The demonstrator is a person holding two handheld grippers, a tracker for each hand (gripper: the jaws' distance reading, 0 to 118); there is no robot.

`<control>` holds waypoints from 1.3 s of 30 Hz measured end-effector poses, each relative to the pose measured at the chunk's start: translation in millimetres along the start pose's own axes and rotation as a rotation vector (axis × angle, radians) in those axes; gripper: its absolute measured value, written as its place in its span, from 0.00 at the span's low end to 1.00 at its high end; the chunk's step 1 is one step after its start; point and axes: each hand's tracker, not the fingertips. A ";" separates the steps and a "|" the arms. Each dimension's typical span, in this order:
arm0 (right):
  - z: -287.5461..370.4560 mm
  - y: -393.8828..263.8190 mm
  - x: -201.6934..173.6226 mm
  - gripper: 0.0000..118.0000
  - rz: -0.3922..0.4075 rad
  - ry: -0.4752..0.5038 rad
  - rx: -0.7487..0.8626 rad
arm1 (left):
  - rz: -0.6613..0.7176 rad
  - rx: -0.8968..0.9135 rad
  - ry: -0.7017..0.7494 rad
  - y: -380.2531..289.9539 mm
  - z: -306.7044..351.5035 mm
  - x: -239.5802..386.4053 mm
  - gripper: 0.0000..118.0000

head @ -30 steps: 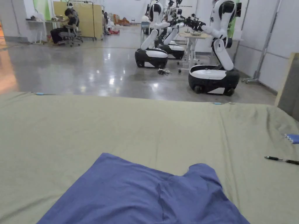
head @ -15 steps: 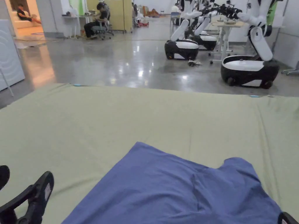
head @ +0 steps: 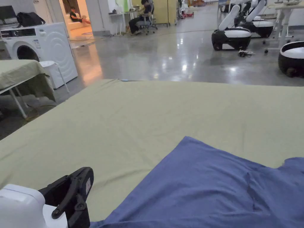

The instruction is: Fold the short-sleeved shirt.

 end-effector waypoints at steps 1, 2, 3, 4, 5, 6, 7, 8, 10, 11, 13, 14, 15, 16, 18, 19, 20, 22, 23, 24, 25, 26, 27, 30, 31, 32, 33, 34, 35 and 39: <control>0.0 0.5 1.5 0.00 0.000 0.001 0.003 | 0.019 -0.003 -0.003 -1.0 -1.9 -4.6 0.03; 0.2 0.6 1.6 0.00 -0.004 0.005 0.004 | 0.045 -0.016 -0.005 -1.0 -2.2 -8.4 0.03; 0.5 0.3 1.7 0.00 -0.008 0.012 0.003 | 0.066 -0.039 -0.023 -3.9 -6.1 -15.7 0.03; 1.0 -0.3 1.8 0.00 -0.012 0.013 0.003 | 0.078 -0.046 -0.009 -7.9 -9.5 -21.9 0.03; 0.9 -0.7 4.7 0.00 -0.014 0.011 0.001 | 0.112 -0.084 -0.015 -13.3 -13.9 -29.2 0.03; 0.8 -1.4 5.5 0.00 -0.017 0.011 -0.007 | 0.137 -0.126 -0.038 -20.3 -18.7 -36.9 0.03; 1.0 -2.9 6.0 0.00 -0.018 0.009 -0.010 | 0.168 -0.121 -0.048 -28.3 -22.0 -43.7 0.03; 1.0 -4.1 6.9 0.00 -0.021 0.007 -0.015 | 0.198 -0.159 -0.062 -40.0 -29.9 -51.9 0.03; 1.2 -6.0 7.3 0.00 -0.034 0.003 -0.028 | 0.232 -0.276 -0.087 -63.5 -46.5 -65.6 0.07; 1.5 -7.0 7.5 0.00 -0.039 0.001 -0.034 | 0.248 -0.322 -0.109 -77.4 -54.9 -72.0 0.20; 2.1 -8.5 7.6 0.00 -0.045 -0.006 -0.041 | 0.271 -0.407 -0.103 -99.7 -71.5 -78.6 0.52; 2.1 -8.8 7.6 0.00 -0.046 -0.010 -0.046 | 0.300 -0.430 -0.111 -107.3 -77.1 -79.9 0.54; 2.3 -9.2 7.8 0.00 -0.046 -0.013 -0.049 | 0.332 -0.457 -0.114 -117.4 -86.1 -84.4 0.54; 2.3 -9.3 8.0 0.00 -0.047 -0.015 -0.052 | 0.354 -0.463 -0.112 -124.5 -92.3 -87.8 0.54; 2.5 -9.3 8.7 0.00 -0.051 -0.022 -0.056 | 0.385 -0.493 -0.111 -131.5 -104.6 -88.8 0.55; 2.7 -9.2 9.5 0.00 -0.057 -0.024 -0.059 | 0.388 -0.517 -0.110 -136.4 -111.0 -88.9 0.55; 2.3 -7.9 10.1 0.00 -0.065 -0.028 -0.060 | 0.377 -0.529 -0.121 -140.4 -116.3 -88.3 0.55; 0.7 -4.4 10.8 0.00 -0.078 -0.033 -0.065 | 0.358 -0.579 -0.141 -143.8 -122.7 -80.3 0.54; 0.4 -4.7 11.3 0.00 -0.084 -0.038 -0.069 | 0.329 -0.609 -0.150 -146.5 -125.4 -74.5 0.53; 0.2 -5.4 11.7 0.00 -0.089 -0.045 -0.073 | 0.292 -0.638 -0.164 -150.1 -129.0 -68.3 0.52; -0.8 -6.1 11.0 0.00 -0.094 -0.049 -0.078 | 0.250 -0.667 -0.147 -153.7 -132.6 -61.8 0.44; -1.4 -6.9 11.1 0.00 -0.097 -0.054 -0.082 | 0.184 -0.679 -0.088 -154.0 -131.2 -56.2 0.36; -2.1 -7.5 11.3 0.00 -0.100 -0.060 -0.088 | 0.197 -0.646 -0.122 -149.9 -131.4 -54.7 0.33; -3.1 -6.8 10.3 0.00 -0.094 -0.075 -0.100 | 0.193 -0.660 -0.133 -145.5 -134.8 -56.2 0.15; -3.7 -6.2 11.3 0.00 -0.089 -0.080 -0.104 | 0.161 -0.680 -0.122 -146.6 -136.3 -52.2 0.15; -4.6 -5.1 13.1 0.00 -0.085 -0.088 -0.111 | 0.127 -0.678 -0.121 -146.4 -135.6 -47.6 0.15; -4.0 -3.0 14.0 0.00 -0.080 -0.100 -0.115 | 0.104 -0.690 -0.116 -145.9 -136.3 -43.9 0.15; -5.4 -1.7 16.9 0.00 -0.073 -0.112 -0.121 | 0.088 -0.689 -0.110 -146.2 -137.2 -45.2 0.14; -9.9 -0.3 22.3 0.00 -0.070 -0.121 -0.147 | 0.065 -0.702 -0.110 -147.6 -138.9 -42.8 0.14; -48.8 -6.9 50.3 0.57 -0.104 -0.117 -0.311 | -0.022 -0.720 -0.108 -149.5 -141.0 -33.4 0.14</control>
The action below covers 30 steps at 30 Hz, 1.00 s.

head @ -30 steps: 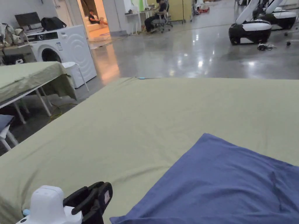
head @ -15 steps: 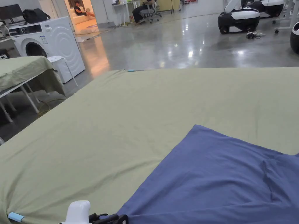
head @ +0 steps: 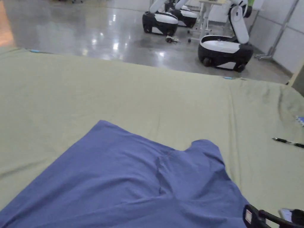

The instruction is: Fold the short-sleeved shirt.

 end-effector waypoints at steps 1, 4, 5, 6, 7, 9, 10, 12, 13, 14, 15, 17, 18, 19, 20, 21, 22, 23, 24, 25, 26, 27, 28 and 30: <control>-9.9 2.4 6.6 0.89 -0.002 0.005 0.009 | -0.015 -0.002 0.008 -0.6 -0.3 2.3 0.14; -67.8 4.0 87.1 0.87 -0.101 0.020 -0.113 | -0.029 -0.005 0.016 1.4 2.3 10.4 0.14; -86.2 9.7 96.1 0.87 -0.141 0.042 -0.140 | -0.029 -0.005 0.016 1.4 2.1 10.2 0.14; -105.7 13.7 106.1 0.87 -0.170 0.059 -0.163 | -0.025 -0.005 0.015 1.5 2.2 9.5 0.14; -122.3 17.4 109.4 0.87 -0.174 0.045 -0.195 | -0.016 -0.006 0.011 4.0 4.0 10.7 0.14; -157.9 22.1 109.4 0.87 -0.085 0.042 -0.290 | 0.016 -0.006 -0.007 3.8 4.6 9.5 0.14; -173.8 22.7 111.5 0.86 -0.073 0.055 -0.327 | 0.025 -0.005 -0.009 3.4 4.8 9.4 0.14; -198.9 22.8 114.2 0.81 -0.101 0.045 -0.387 | 0.037 -0.002 -0.010 4.4 5.7 10.8 0.14; -210.2 21.5 115.8 0.75 -0.107 0.036 -0.417 | 0.033 0.000 -0.005 3.9 6.3 13.3 0.14; -218.7 19.3 115.7 0.67 -0.095 0.018 -0.445 | 0.026 0.001 0.002 3.5 6.5 15.2 0.13; -224.6 16.3 115.5 0.55 -0.081 0.022 -0.474 | 0.021 0.002 0.006 4.9 6.3 15.4 0.13; -219.7 15.9 114.1 0.48 -0.046 0.017 -0.451 | 0.022 0.004 0.005 4.5 6.6 15.5 0.13; -214.4 18.9 111.0 0.47 -0.044 0.019 -0.448 | 0.030 0.007 0.001 4.6 6.6 14.4 0.13; -211.4 20.8 111.5 0.36 -0.040 0.027 -0.447 | 0.040 0.010 -0.003 5.2 6.3 12.7 0.13; -208.1 22.1 111.5 0.19 -0.039 0.040 -0.443 | 0.058 0.011 -0.012 5.5 6.2 11.8 0.13; -202.8 23.6 109.0 0.14 -0.025 0.026 -0.429 | 0.066 0.010 -0.014 6.3 7.0 11.3 0.13; -196.5 26.2 104.9 0.09 -0.007 0.035 -0.418 | 0.070 0.010 -0.017 7.1 8.0 11.2 0.13; -190.9 28.4 104.4 0.08 -0.001 0.042 -0.412 | 0.067 0.010 -0.020 8.9 9.6 9.2 0.13; -182.5 31.3 102.9 0.06 -0.009 0.057 -0.392 | 0.067 0.013 -0.025 10.6 13.1 7.5 0.13; -172.6 35.9 100.9 0.03 -0.003 0.051 -0.353 | 0.093 0.030 -0.044 13.5 19.3 4.7 0.13; -160.4 41.4 94.7 0.03 0.010 0.053 -0.317 | 0.133 0.061 -0.071 17.9 27.7 1.4 0.13; -147.5 47.7 92.3 0.03 0.019 0.055 -0.279 | 0.165 0.135 -0.089 22.5 39.4 -3.1 0.13; -136.4 53.7 90.9 0.03 0.024 0.066 -0.248 | 0.178 0.237 -0.114 27.6 53.6 -5.4 0.13; -114.2 67.5 85.0 0.03 0.025 0.090 -0.209 | 0.169 0.335 -0.109 48.4 78.9 -4.2 0.12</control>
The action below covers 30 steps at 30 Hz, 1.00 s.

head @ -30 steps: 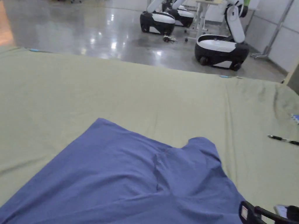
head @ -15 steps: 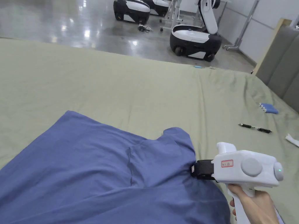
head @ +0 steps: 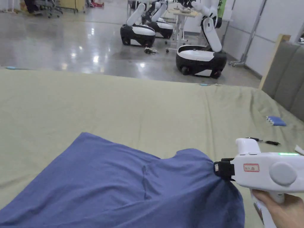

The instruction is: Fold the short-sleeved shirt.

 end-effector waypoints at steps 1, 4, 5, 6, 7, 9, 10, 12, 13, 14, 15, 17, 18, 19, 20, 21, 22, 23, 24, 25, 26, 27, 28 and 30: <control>10.1 3.7 -3.2 0.03 0.010 0.000 0.030 | -0.012 0.049 -0.008 12.9 5.9 3.1 0.09; 42.0 17.5 -13.5 0.03 0.042 -0.022 0.134 | -0.016 0.151 -0.070 53.6 20.1 17.5 0.07; 53.8 23.1 -14.3 0.03 0.035 -0.020 0.170 | -0.038 0.199 -0.075 67.5 23.5 22.4 0.07; 63.9 28.2 -13.9 0.03 0.019 -0.006 0.196 | -0.052 0.213 -0.080 79.2 25.5 25.9 0.07; 75.0 34.6 -13.6 0.03 0.008 0.001 0.232 | -0.063 0.237 -0.077 92.0 27.5 29.5 0.07; 90.1 48.8 -13.5 0.03 0.008 -0.011 0.270 | -0.052 0.285 -0.114 114.0 28.0 31.7 0.05; 96.7 55.3 -12.3 0.03 0.008 -0.023 0.293 | -0.055 0.305 -0.109 123.7 29.0 33.3 0.05; 109.4 70.3 -11.8 0.03 0.009 -0.039 0.332 | -0.094 0.354 -0.087 147.4 33.5 37.9 0.05; 115.6 77.7 -10.3 0.03 0.007 -0.042 0.359 | -0.102 0.368 -0.085 160.5 35.6 38.8 0.05; 121.4 85.0 -8.6 0.03 0.000 -0.041 0.389 | -0.099 0.393 -0.091 171.4 38.5 38.8 0.05; 126.5 94.0 -7.0 0.03 -0.007 -0.044 0.407 | -0.094 0.395 -0.098 183.3 39.4 38.3 0.05; 133.1 113.1 -5.4 0.03 -0.015 -0.055 0.450 | -0.104 0.429 -0.074 208.6 37.9 38.7 0.05; 135.7 120.8 -4.6 0.03 -0.019 -0.059 0.464 | -0.106 0.438 -0.065 217.7 36.6 39.1 0.05; 138.5 129.5 -4.1 0.03 -0.027 -0.068 0.488 | -0.104 0.439 -0.065 227.9 34.6 38.9 0.05; 138.5 140.7 -3.2 0.03 -0.025 -0.077 0.496 | -0.097 0.442 -0.065 239.1 31.8 38.5 0.05; 140.7 150.0 -3.8 0.03 -0.020 -0.091 0.520 | -0.088 0.448 -0.067 249.1 28.5 39.1 0.05; 142.4 159.1 -4.8 0.03 -0.014 -0.101 0.532 | -0.088 0.450 -0.065 257.0 25.7 39.8 0.05; 144.1 169.4 -5.9 0.03 -0.013 -0.113 0.546 | -0.089 0.451 -0.057 266.0 21.7 41.6 0.05; 144.5 179.1 -7.6 0.03 -0.013 -0.112 0.544 | -0.092 0.448 -0.051 273.2 18.3 42.8 0.05; 145.4 189.2 -8.4 0.03 -0.011 -0.111 0.554 | -0.093 0.448 -0.049 283.6 11.7 43.1 0.05; 145.6 198.7 -10.1 0.03 -0.009 -0.116 0.565 | -0.093 0.445 -0.046 291.8 6.4 43.9 0.05; 145.5 207.9 -11.7 0.03 -0.005 -0.126 0.577 | -0.093 0.441 -0.046 299.1 1.1 44.4 0.05; 143.8 217.3 -13.2 0.03 -0.001 -0.132 0.580 | -0.093 0.438 -0.045 305.0 -3.8 45.4 0.05; 139.6 237.3 -16.9 0.03 0.016 -0.150 0.592 | -0.106 0.438 -0.031 321.9 -17.1 49.2 0.05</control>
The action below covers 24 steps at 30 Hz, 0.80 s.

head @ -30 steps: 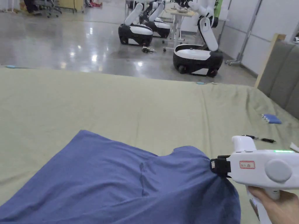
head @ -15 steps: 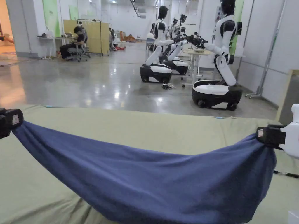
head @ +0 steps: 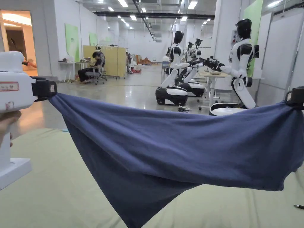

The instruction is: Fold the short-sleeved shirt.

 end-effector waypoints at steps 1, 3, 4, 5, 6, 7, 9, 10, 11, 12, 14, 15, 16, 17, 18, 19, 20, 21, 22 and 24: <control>-7.4 5.9 -2.3 0.03 0.010 -0.011 0.007 | -0.007 -0.002 0.006 3.7 -8.7 0.5 0.05; -28.6 18.4 -2.9 0.03 0.017 -0.036 0.011 | -0.016 -0.008 0.020 14.1 -28.7 4.5 0.05; -37.3 23.7 -4.0 0.03 0.020 -0.061 0.026 | -0.018 -0.008 0.024 18.3 -38.6 4.9 0.05; -40.8 28.2 -10.0 0.03 0.016 -0.077 0.036 | -0.019 -0.009 0.027 22.9 -49.0 5.2 0.05; -44.7 32.4 -14.4 0.03 0.014 -0.089 0.039 | -0.020 -0.007 0.033 26.3 -57.0 7.2 0.05; -51.2 36.1 -15.2 0.03 0.010 -0.095 0.047 | -0.024 -0.006 0.035 30.4 -64.7 10.1 0.05; -62.9 42.4 -18.9 0.03 0.010 -0.105 0.050 | -0.029 -0.010 0.036 34.1 -80.7 12.2 0.05; -64.6 43.0 -23.3 0.03 0.009 -0.110 0.050 | -0.036 -0.011 0.040 34.7 -87.8 14.1 0.05; -69.5 43.3 -24.8 0.03 0.009 -0.117 0.048 | -0.038 -0.010 0.041 34.4 -94.1 15.7 0.05; -74.3 41.2 -26.2 0.03 0.005 -0.122 0.044 | -0.026 -0.014 0.036 31.4 -100.3 15.8 0.05; -92.5 31.2 -22.2 0.03 0.002 -0.097 -0.006 | -0.041 -0.039 0.029 19.5 -111.8 20.3 0.05; -97.1 22.5 -23.9 0.03 0.008 -0.107 0.009 | -0.066 -0.051 0.035 12.2 -116.7 24.6 0.05; -101.8 17.1 -24.9 0.03 0.010 -0.111 0.007 | -0.070 -0.058 0.031 6.1 -120.9 26.6 0.05; -106.3 12.8 -24.7 0.03 -0.005 -0.108 -0.001 | -0.070 -0.078 0.025 1.7 -125.8 27.5 0.05; -112.7 8.4 -22.9 0.03 -0.020 -0.094 -0.006 | -0.066 -0.093 0.021 -3.1 -132.2 27.7 0.05; -118.4 7.2 -23.9 0.03 -0.014 -0.106 -0.008 | -0.068 -0.096 0.027 -6.6 -135.9 30.1 0.05; -124.3 8.5 -24.5 0.03 0.004 -0.124 -0.008 | -0.071 -0.107 0.033 -5.7 -142.3 29.5 0.05; -130.7 14.4 -24.0 0.03 0.021 -0.134 -0.017 | -0.073 -0.109 0.049 -2.3 -149.3 28.5 0.05; -138.3 20.2 -19.3 0.03 0.012 -0.134 -0.020 | -0.076 -0.110 0.058 3.7 -154.8 27.6 0.05; -142.6 32.1 -18.0 0.03 -0.010 -0.139 0.005 | -0.079 -0.099 0.073 15.9 -162.6 29.4 0.05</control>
